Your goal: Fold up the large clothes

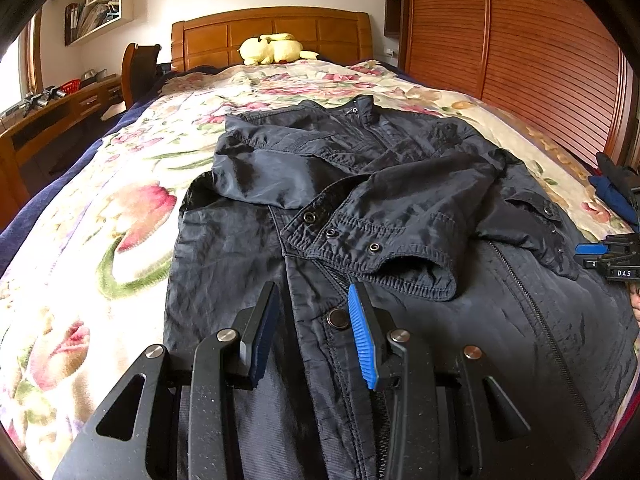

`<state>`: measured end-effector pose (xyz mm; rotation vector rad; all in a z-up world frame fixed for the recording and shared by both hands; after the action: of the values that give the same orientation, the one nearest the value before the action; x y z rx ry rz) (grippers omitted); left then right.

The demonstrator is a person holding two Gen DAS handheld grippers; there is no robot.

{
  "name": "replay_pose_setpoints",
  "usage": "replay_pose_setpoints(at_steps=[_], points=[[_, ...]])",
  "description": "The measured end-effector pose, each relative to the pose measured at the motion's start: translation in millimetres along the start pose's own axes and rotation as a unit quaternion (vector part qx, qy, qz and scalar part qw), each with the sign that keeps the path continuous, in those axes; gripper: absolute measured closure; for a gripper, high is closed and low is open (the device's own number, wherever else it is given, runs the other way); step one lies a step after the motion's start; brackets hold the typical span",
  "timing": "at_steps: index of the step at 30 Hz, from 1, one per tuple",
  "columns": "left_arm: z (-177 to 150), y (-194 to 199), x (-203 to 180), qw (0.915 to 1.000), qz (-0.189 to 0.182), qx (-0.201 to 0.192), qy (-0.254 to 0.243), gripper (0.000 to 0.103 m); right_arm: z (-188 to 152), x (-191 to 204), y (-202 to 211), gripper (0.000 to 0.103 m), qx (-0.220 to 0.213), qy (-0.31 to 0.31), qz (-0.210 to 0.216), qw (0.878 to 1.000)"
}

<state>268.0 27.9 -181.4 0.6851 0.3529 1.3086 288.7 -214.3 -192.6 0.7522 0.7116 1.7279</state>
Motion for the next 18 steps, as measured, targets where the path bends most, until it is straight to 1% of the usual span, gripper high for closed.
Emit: replay_pose_setpoints(at_steps=[5, 9, 12, 16, 18], points=[[0.3, 6.6, 0.7, 0.9999, 0.013, -0.004, 0.0, 0.066, -1.7, 2.0, -1.3, 0.064, -0.011, 0.009, -0.012, 1.0], [-2.1, 24.0, 1.2, 1.0, 0.008, -0.003, 0.004, 0.066, -5.3, 4.4, -2.5, 0.064, -0.019, 0.011, -0.019, 1.0], [-10.2, 42.5, 1.1, 0.9999, 0.012, 0.001, 0.004, 0.066, -5.5, 3.9, -1.8, 0.064, -0.022, 0.01, -0.016, 1.0], [-34.7, 69.9, -2.4, 0.9997, 0.015, 0.016, 0.001, 0.066, -5.7, 0.4, -1.1, 0.064, -0.021, 0.0, -0.004, 1.0], [-45.1, 79.6, -2.6, 0.9996, 0.011, 0.025, 0.0, 0.066, -5.3, -2.8, 0.1, 0.064, -0.02, -0.003, 0.001, 1.0]])
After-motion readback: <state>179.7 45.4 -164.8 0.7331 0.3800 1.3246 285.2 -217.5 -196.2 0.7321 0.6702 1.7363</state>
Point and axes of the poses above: each gripper's, at about its wrist camera, not at the fingertips, and y roughly against the way its jaws point, x to its left, z to its top, the point moved 6 cm from there along -y, roughly the way its jaws point, and after that the axes turned 13 degrees about -y, right-handed, at the moved point
